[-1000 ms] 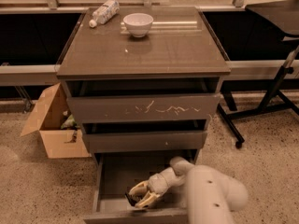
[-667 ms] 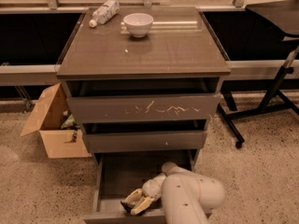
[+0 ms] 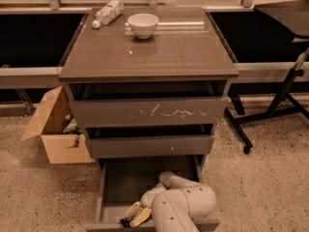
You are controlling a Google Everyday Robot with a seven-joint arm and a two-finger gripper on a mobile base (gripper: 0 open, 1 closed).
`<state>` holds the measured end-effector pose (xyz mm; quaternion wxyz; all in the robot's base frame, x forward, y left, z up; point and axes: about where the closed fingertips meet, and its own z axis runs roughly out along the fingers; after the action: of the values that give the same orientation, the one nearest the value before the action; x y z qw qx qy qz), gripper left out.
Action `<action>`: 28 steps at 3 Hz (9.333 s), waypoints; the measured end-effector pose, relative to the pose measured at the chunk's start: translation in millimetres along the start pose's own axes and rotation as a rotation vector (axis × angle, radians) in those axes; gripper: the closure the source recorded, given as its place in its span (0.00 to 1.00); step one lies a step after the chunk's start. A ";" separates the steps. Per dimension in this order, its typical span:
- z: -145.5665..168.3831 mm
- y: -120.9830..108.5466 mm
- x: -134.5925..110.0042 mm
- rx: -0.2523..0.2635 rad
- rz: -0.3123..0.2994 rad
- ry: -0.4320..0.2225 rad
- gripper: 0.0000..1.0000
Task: Pick rxbar chocolate from bottom drawer and place on counter
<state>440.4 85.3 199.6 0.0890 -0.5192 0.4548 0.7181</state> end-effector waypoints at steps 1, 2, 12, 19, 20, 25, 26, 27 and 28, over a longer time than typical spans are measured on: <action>-13.4 -12.0 -9.4 0.032 -0.040 0.011 1.00; -37.1 -33.0 -32.4 0.105 -0.127 0.035 1.00; 16.2 168.1 -147.1 0.188 -0.597 0.130 1.00; -45.8 337.9 -334.9 0.386 -0.893 0.310 1.00; -45.8 337.9 -334.9 0.386 -0.893 0.310 1.00; -186.1 395.6 -458.1 0.679 -0.962 0.384 1.00; -217.2 401.0 -491.3 0.733 -0.942 0.424 1.00; -248.5 401.8 -524.3 0.781 -0.929 0.457 1.00; -276.1 398.4 -551.9 0.844 -0.949 0.436 1.00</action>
Offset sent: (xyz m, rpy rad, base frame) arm 0.7935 -0.0629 -0.1201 0.2328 -1.1232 -0.4878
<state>630.3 -157.7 866.2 0.4967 -0.7167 0.4266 0.2402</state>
